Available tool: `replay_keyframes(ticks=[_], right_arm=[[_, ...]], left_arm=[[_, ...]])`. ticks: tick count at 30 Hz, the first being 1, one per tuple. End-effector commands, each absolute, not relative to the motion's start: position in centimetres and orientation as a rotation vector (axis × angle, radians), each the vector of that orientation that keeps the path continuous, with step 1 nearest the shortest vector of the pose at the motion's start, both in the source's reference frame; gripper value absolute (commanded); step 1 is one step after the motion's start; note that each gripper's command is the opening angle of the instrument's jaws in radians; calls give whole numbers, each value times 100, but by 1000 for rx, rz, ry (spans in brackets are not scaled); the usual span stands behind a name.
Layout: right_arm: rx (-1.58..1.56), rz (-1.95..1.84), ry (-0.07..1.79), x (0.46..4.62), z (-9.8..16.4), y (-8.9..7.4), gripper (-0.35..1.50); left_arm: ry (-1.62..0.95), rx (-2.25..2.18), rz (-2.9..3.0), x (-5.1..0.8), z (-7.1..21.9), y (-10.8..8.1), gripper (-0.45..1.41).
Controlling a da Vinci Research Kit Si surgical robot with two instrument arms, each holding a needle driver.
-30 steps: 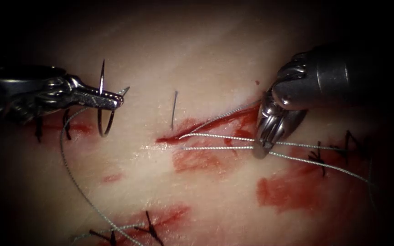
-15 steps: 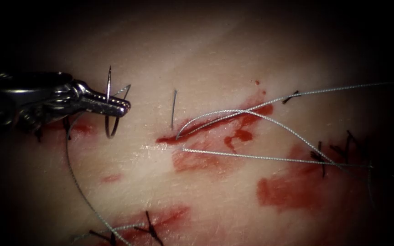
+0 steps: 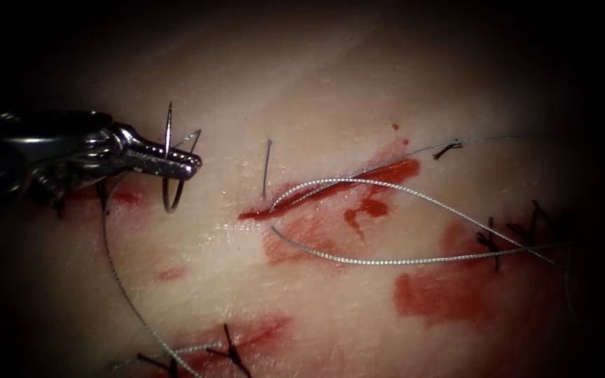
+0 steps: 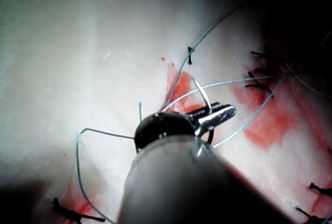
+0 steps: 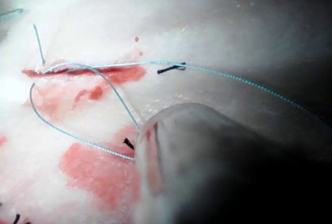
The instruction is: Wound Closure
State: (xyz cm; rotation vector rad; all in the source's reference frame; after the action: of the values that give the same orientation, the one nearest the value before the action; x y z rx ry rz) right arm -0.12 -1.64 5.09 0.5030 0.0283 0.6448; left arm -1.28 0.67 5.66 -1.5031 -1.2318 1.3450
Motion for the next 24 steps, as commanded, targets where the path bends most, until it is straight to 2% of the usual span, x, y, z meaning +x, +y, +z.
replay_keyframes(ticks=[1,8,13,14,15,17,24], right_arm=[[472,619,73,26,494,-153,128],[513,567,139,140,490,-146,121],[678,558,27,227,511,-163,119],[721,543,8,241,515,-164,116],[785,548,-17,275,525,-165,113],[829,556,4,305,534,-164,108],[1019,507,-16,357,560,-163,91]], left_arm=[[-1231,-1502,1345,-134,571,65,-45],[-1232,-1503,1346,-133,572,65,-45],[-1231,-1504,1348,-133,575,65,-45],[-1232,-1504,1348,-133,575,65,-45],[-1232,-1504,1348,-133,575,65,-45],[-1232,-1504,1347,-133,575,65,-45],[-1231,-1504,1347,-133,574,65,-45]])
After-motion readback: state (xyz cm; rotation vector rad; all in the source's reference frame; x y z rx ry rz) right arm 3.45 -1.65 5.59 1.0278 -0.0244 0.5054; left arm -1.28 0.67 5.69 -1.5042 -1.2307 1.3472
